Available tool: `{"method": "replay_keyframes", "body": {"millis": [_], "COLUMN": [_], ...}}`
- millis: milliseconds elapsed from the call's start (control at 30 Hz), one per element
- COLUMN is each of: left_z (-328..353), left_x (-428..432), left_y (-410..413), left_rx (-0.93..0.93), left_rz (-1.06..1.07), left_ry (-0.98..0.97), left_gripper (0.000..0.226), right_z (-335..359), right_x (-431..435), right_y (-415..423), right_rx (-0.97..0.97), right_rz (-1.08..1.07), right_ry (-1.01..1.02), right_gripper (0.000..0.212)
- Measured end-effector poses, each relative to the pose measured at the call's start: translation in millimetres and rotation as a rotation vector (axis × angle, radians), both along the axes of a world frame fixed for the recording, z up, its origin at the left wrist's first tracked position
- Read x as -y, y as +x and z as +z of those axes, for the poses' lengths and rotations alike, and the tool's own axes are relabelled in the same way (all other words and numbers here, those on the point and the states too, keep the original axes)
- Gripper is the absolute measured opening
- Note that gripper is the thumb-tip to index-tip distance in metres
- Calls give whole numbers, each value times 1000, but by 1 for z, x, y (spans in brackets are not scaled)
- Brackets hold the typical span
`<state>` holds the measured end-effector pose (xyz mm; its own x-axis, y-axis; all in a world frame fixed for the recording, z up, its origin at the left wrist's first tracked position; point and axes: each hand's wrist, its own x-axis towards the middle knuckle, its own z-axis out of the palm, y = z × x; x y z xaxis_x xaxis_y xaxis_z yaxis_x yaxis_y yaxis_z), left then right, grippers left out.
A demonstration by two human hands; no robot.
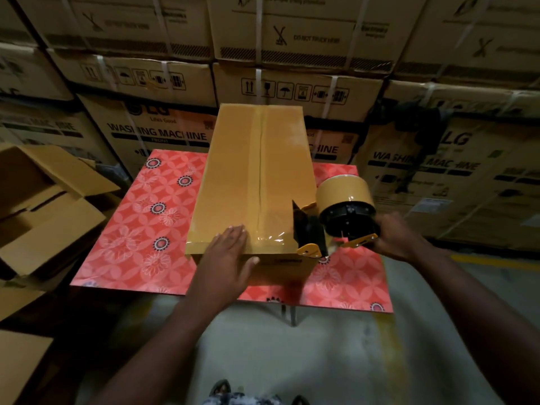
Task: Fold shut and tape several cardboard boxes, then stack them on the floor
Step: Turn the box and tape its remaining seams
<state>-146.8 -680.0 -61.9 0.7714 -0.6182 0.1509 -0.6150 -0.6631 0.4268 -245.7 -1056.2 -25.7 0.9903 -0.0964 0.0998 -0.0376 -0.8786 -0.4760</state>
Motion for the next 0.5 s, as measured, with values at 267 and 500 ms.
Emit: {"method": "replay_keyframes", "body": {"millis": [267,500], "left_z": [10,-4], "left_x": [62,54], "left_y": [-20,-14], "left_rx": [27,-23], "left_rz": [-266,-204], "left_ry": [171,20], "left_gripper": [77,67], "right_z": [-10,-24], "right_x": [8,10], "right_y": [-2,-3], "right_rx": [12,82], "right_rz": [1,-40], "right_ry": [23,14], "right_gripper": [47,40]}}
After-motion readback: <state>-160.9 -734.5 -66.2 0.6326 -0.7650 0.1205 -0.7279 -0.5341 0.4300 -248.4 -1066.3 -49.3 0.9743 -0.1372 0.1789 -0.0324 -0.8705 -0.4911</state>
